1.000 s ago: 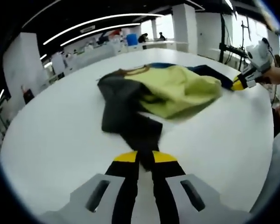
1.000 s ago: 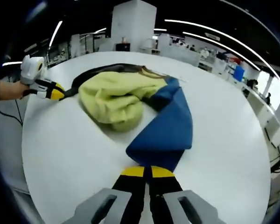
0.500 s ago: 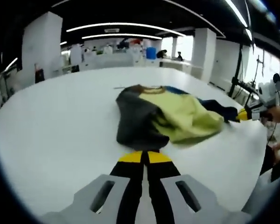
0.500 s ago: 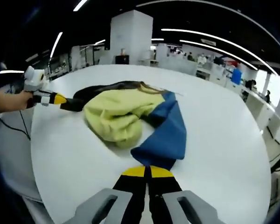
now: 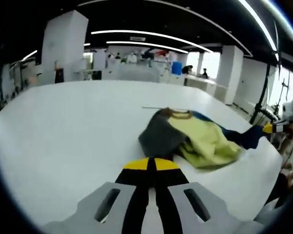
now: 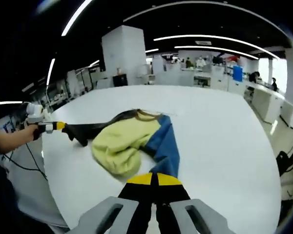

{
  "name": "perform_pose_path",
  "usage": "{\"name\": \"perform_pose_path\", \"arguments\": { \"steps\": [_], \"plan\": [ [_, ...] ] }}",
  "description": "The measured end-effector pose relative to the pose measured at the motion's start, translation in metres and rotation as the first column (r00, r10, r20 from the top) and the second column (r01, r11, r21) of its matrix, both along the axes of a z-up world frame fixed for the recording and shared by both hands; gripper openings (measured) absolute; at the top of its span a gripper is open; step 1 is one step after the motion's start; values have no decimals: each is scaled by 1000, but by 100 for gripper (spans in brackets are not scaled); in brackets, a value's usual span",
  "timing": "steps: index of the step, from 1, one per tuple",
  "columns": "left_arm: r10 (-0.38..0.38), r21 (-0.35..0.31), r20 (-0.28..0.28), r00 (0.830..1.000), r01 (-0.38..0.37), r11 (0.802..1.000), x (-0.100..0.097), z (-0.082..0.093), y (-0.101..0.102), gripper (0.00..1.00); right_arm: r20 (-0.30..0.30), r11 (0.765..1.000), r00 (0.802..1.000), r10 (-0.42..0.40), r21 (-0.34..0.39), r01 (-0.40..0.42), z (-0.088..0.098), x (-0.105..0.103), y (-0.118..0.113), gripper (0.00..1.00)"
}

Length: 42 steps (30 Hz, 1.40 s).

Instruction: Fold the garment on the visible template until the final outline fits inside the template.

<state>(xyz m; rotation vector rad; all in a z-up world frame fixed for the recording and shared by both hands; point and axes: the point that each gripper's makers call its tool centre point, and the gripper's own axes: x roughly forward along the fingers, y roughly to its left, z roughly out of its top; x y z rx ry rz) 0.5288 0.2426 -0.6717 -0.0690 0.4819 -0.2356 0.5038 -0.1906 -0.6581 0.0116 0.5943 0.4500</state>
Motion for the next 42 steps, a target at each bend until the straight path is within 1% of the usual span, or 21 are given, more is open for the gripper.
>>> {"name": "perform_pose_path", "arguments": {
  "steps": [3, 4, 9, 10, 13, 15, 17, 19, 21, 23, 24, 25, 27, 28, 29, 33, 35, 37, 39, 40, 42],
  "plan": [
    [45, 15, -6, 999, -45, 999, 3, -3, 18, 0, -36, 999, 998, -43, 23, 44, -3, 1, -15, 0],
    [60, 44, -14, 998, -59, 997, 5, -6, 27, 0, -43, 999, 998, -51, 15, 51, -5, 1, -19, 0],
    [87, 95, -26, 996, -85, 992, 11, -15, 48, 0, -68, 995, 994, -87, -57, 83, -17, 3, -44, 0],
    [97, 120, -39, 995, -91, 989, 12, -20, 54, 0, -85, 992, 991, -107, -75, 100, -22, 3, -52, 0],
    [105, 144, -64, 992, -95, 985, 16, -30, 62, 0, -109, 985, 985, -132, -129, 117, -32, 4, -67, 0],
    [130, 186, -95, 987, -110, 976, 17, -37, 71, 0, -133, 969, 968, -211, -155, 190, -40, 5, -85, 0],
    [155, 251, -94, 983, -127, 960, 22, -41, 85, 0, -177, 961, 949, -261, -141, 238, -49, 4, -95, 0],
    [192, 245, -110, 975, -161, 956, 27, -48, 96, 0, -185, 953, 939, -289, -153, 263, -55, 7, -105, 0],
    [230, 201, -114, 967, -204, 958, 32, -51, 103, 0, -189, 942, 935, -299, -212, 259, -62, 8, -117, 0],
    [239, 213, -116, 964, -211, 954, 37, -56, 111, 0, -188, 932, 933, -308, -254, 257, -66, 11, -125, 0],
    [257, 211, -122, 959, -228, 951, 38, -59, 115, 0, -184, 930, 932, -312, -261, 260, -67, 13, -128, 0],
    [287, 183, -135, 948, -261, 948, 39, -62, 117, 0, -184, 926, 928, -324, -264, 271, -69, 15, -132, 0],
    [291, 191, -148, 945, -261, 946, 43, -69, 122, 0, -181, 923, 929, -321, -279, 265, -71, 20, -136, 0],
    [295, 244, -153, 943, -253, 936, 43, -73, 129, 0, -180, 917, 928, -327, -297, 266, -73, 22, -140, 0],
    [297, 268, -155, 942, -249, 931, 44, -75, 133, 0, -186, 909, 923, -336, -321, 266, -76, 24, -146, 0],
    [307, 257, -152, 940, -262, 930, 52, -78, 140, 0, -190, 896, 920, -342, -362, 258, -86, 34, -159, 0],
    [305, 276, -152, 940, -256, 926, 57, -79, 144, 0, -197, 886, 919, -341, -395, 244, -93, 37, -166, 0],
    [288, 326, -151, 946, -228, 918, 61, -80, 148, 0, -205, 873, 909, -362, -417, 253, -97, 38, -173, 0],
    [286, 343, -177, 942, -214, 915, 63, -84, 150, 0, -193, 874, 912, -362, -410, 260, -99, 45, -178, 0],
    [292, 352, -190, 937, -213, 912, 63, -86, 152, 0, -195, 874, 903, -384, -392, 287, -99, 49, -182, 0],
    [298, 363, -185, 937, -216, 906, 67, -86, 155, 0, -204, 877, 895, -397, -373, 304, -101, 53, -186, 0]
  ]
}}
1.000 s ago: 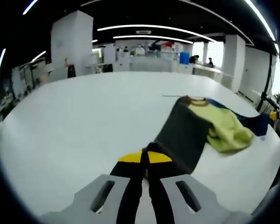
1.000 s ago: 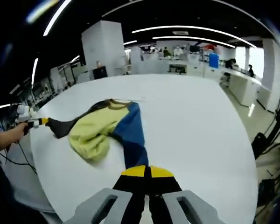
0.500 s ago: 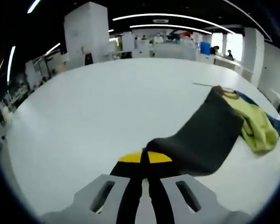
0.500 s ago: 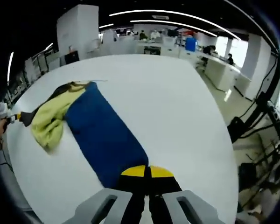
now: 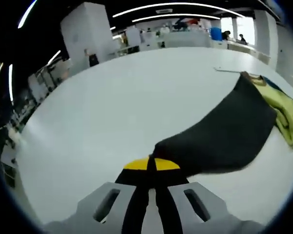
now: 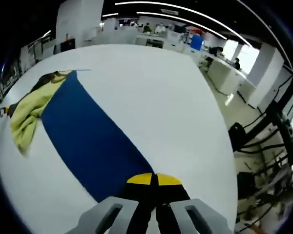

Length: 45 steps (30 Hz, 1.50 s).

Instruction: Fold the garment on the visible template until the final outline fits inside the template.

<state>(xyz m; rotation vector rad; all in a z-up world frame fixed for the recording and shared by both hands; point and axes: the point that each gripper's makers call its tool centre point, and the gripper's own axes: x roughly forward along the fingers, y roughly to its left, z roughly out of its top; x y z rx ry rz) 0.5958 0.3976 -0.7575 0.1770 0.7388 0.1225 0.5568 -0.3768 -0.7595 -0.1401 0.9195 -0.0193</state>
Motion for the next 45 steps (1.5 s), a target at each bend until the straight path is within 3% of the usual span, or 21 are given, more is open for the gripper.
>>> {"name": "perform_pose_path", "arguments": {
  "steps": [8, 22, 26, 35, 40, 42, 45],
  "plan": [
    [-4, 52, -12, 1000, 4, 999, 8, 3, 14, 0, -31, 1000, 999, -14, -17, 14, -4, 4, -14, 0],
    [-14, 72, -37, 999, 16, 997, 17, 6, 24, 0, -77, 997, 997, -22, -81, 15, -6, 12, -40, 0],
    [-42, 118, -57, 998, 48, 992, 18, 9, 28, 0, -87, 995, 996, -7, -102, -2, -5, 15, -43, 0],
    [-37, 119, -39, 999, 42, 992, 21, 19, 32, 0, -97, 993, 995, -7, -118, -4, -1, 23, -54, 0],
    [-41, 103, -42, 998, 45, 994, 17, 19, 29, 1, -89, 997, 996, -7, -79, 0, 0, 23, -50, 0],
    [-43, 67, -24, 999, 45, 997, 17, 21, 25, 7, -58, 999, 998, -8, -35, 6, 3, 24, -43, 1],
    [-50, 58, -13, 999, 50, 997, 14, 26, 22, 18, -9, 998, 999, -43, 37, 44, 11, 27, -33, 18]
  ]
}}
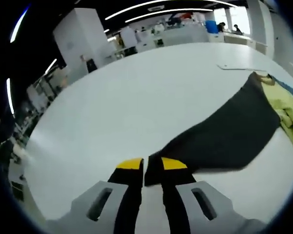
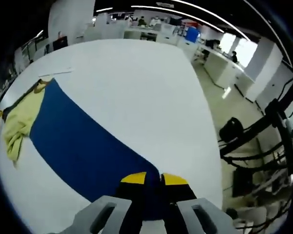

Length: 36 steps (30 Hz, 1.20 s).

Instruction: Fold the garment on the visible template until the final outline fits inside the template.

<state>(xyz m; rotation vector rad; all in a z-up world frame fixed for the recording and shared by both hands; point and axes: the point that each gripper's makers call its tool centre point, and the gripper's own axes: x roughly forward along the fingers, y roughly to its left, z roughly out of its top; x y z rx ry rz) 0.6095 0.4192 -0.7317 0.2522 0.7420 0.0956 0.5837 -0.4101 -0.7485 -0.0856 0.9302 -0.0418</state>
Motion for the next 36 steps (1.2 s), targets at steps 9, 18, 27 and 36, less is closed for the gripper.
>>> {"name": "perform_pose_path", "arguments": {
  "steps": [9, 18, 27, 36],
  "plan": [
    [-65, 0, 34, 997, 65, 998, -13, 12, -16, 55, 153, 974, 980, 131, 166, -156, 37, 9, 70, 54],
    [-184, -58, 78, 980, 189, 980, -33, 20, -53, 73, 196, 908, 948, 249, 292, -299, 55, -5, 141, 70],
    [-290, -75, 108, 951, 299, 951, -56, 29, -90, 91, 246, 825, 882, 402, 322, -465, 71, -21, 205, 82],
    [-427, -94, 152, 892, 443, 892, -79, 43, -147, 95, 263, 711, 792, 551, 350, -610, 75, -45, 273, 83]
  ]
}}
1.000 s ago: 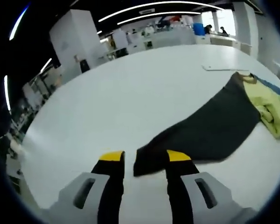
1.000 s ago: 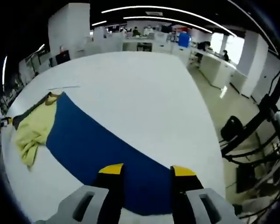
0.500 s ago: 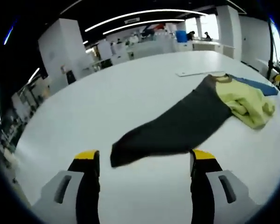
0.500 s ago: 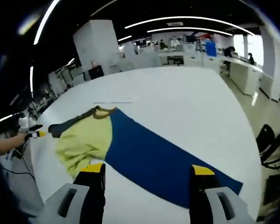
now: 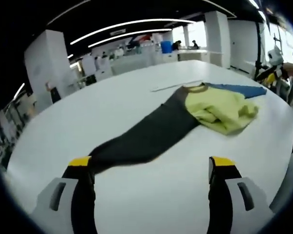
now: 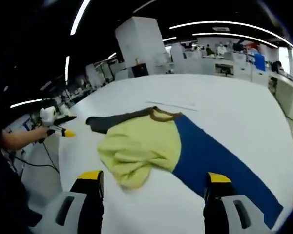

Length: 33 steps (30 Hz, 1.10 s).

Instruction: Fold the garment on the visible template until the final outline fits inside the template.

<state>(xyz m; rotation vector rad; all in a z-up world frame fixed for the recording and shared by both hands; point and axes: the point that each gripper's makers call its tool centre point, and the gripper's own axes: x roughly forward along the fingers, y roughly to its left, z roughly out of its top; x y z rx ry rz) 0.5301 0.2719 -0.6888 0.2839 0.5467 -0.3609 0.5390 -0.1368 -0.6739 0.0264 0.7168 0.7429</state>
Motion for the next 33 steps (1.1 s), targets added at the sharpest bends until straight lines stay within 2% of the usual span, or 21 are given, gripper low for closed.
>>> {"name": "perform_pose_path", "arguments": {
  "steps": [4, 9, 17, 20, 22, 23, 29, 30, 33],
  "plan": [
    [-55, -15, 15, 998, 55, 998, -10, 8, -22, 97, -2, 998, 998, 66, 21, -66, 1, -9, 27, 82],
    [-89, -42, 29, 996, 90, 995, -20, 16, -39, 98, 8, 991, 992, 129, 39, -129, 1, -16, 57, 79],
    [-151, -44, 32, 988, 152, 987, -38, 20, -61, 99, 14, 975, 975, 221, 14, -221, -12, -25, 93, 73],
    [-171, -58, 22, 985, 172, 983, -45, 19, -69, 99, 17, 968, 968, 250, 12, -251, -18, -30, 110, 68],
    [-180, -57, 20, 983, 181, 982, -49, 17, -75, 98, 34, 968, 968, 250, -2, -250, -21, -30, 117, 60],
    [-186, -55, 17, 982, 186, 981, -50, 15, -78, 98, 46, 962, 961, 271, -13, -271, -24, -32, 123, 56],
    [-204, -41, 9, 979, 204, 978, -59, 4, -88, 96, 54, 966, 964, 260, -14, -259, -39, -32, 147, 38],
    [-203, -40, 7, 979, 204, 978, -60, 3, -88, 96, 53, 971, 970, 239, -21, -238, -42, -29, 149, 36],
    [-199, -55, 4, 980, 199, 978, -62, 4, -93, 95, 59, 967, 967, 249, -68, -245, -56, -28, 155, 29]
  ]
}}
